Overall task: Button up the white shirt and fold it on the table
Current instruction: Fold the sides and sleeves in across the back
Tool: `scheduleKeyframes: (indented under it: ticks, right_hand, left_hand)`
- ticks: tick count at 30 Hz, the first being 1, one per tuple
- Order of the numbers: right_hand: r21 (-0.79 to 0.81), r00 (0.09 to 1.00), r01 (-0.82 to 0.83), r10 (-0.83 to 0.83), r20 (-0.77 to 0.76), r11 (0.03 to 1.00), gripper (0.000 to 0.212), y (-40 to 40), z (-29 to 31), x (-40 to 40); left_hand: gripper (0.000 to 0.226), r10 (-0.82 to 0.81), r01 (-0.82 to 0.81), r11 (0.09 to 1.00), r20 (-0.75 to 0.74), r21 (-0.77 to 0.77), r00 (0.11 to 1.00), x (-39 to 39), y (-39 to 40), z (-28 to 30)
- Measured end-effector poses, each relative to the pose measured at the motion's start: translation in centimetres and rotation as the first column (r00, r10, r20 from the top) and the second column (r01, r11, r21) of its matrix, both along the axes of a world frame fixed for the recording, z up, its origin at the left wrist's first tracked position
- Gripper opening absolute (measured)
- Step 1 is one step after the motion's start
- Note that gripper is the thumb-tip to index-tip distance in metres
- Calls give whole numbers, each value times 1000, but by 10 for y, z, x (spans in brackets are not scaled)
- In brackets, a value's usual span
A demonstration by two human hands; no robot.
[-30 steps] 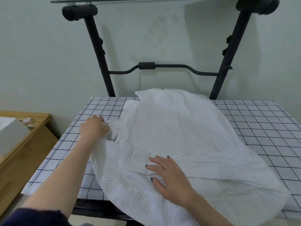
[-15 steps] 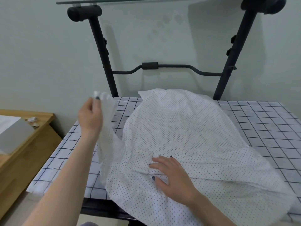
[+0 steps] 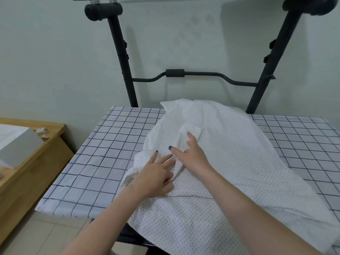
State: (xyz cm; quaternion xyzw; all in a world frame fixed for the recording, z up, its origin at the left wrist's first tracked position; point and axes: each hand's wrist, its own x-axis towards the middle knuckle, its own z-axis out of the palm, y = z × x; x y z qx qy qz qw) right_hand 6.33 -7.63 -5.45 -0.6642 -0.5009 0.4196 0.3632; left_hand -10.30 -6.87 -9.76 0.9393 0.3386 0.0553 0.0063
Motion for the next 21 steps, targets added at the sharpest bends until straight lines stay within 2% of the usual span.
scheduleKeyframes:
  ticks: [2,4,6,8,10,12,14,17,19,21]
  right_hand:
    - [-57,993,72,-66,94,996,97,14,-5,-6]
    - [-103,972,142,-119,200,984,95,25,-12,-10]
    - [-111,933,190,-145,328,975,79,31,-20,-9]
    - [-99,923,208,-162,349,973,47,32,-22,-4]
    - [-68,957,259,-247,151,963,23,26,-15,5]
    - [-22,906,383,-380,-188,924,16,13,-4,17]
    - [22,770,494,-426,-475,869,11,-8,10,33]
    - [44,549,552,-323,-771,832,13,-53,17,61]
    - [-18,398,557,-286,-871,830,12,-79,8,79]
    - [-132,293,577,-355,-888,806,17,-95,-7,93]
  left_hand:
    - [23,2,-4,999,48,37,999,-4,-4,-6]
    - [18,37,-39,999,114,21,993,-10,-7,-12]
    - [12,106,-104,994,150,-21,983,-11,-12,-18]
    - [12,183,-181,983,192,-28,964,-7,-16,-22]
    - [18,261,-253,965,259,-65,930,-3,-18,-24]
    - [29,331,-314,943,334,-105,883,-4,-18,-25]
    - [39,383,-372,922,388,-108,838,-9,-18,-27]
    - [47,454,-440,887,441,-140,774,-23,-18,-30]
    - [45,506,-491,856,454,-160,733,-33,-18,-29]
    - [45,532,-519,838,471,-171,704,-40,-19,-26]
